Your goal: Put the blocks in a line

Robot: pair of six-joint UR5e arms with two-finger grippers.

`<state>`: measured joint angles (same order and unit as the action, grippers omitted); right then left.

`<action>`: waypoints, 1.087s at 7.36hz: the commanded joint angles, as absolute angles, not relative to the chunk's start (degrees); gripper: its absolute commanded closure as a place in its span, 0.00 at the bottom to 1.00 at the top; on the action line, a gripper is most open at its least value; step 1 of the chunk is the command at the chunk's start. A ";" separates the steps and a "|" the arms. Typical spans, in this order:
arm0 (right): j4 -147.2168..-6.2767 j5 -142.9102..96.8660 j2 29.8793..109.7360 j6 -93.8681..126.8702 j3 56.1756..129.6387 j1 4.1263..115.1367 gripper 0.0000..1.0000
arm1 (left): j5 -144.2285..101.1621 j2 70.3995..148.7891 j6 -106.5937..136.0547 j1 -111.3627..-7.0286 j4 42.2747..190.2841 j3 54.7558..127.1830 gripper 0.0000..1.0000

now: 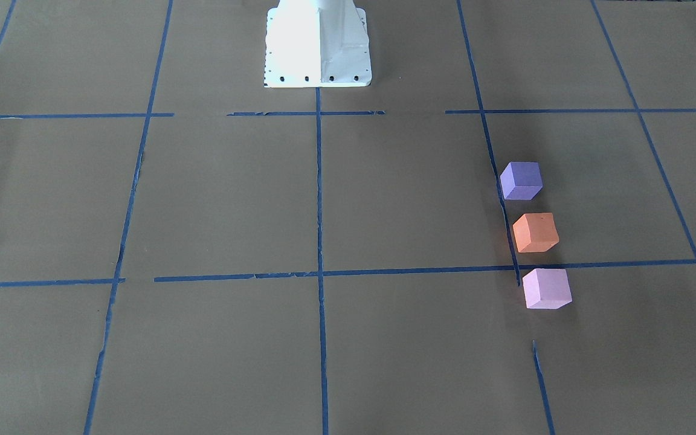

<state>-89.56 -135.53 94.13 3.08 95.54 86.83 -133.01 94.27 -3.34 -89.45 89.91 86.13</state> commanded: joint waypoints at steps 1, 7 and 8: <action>-89.56 -135.53 94.13 3.08 95.54 86.84 0.00 | -132.98 94.31 -3.34 -89.47 89.91 86.31 0.00; -89.56 -135.53 94.13 3.08 95.54 86.75 0.00 | -132.98 94.22 -3.34 -89.47 89.91 86.92 0.00; -89.56 -135.53 94.13 3.08 95.54 86.84 0.00 | -132.98 94.22 -3.34 -89.47 89.83 87.01 0.00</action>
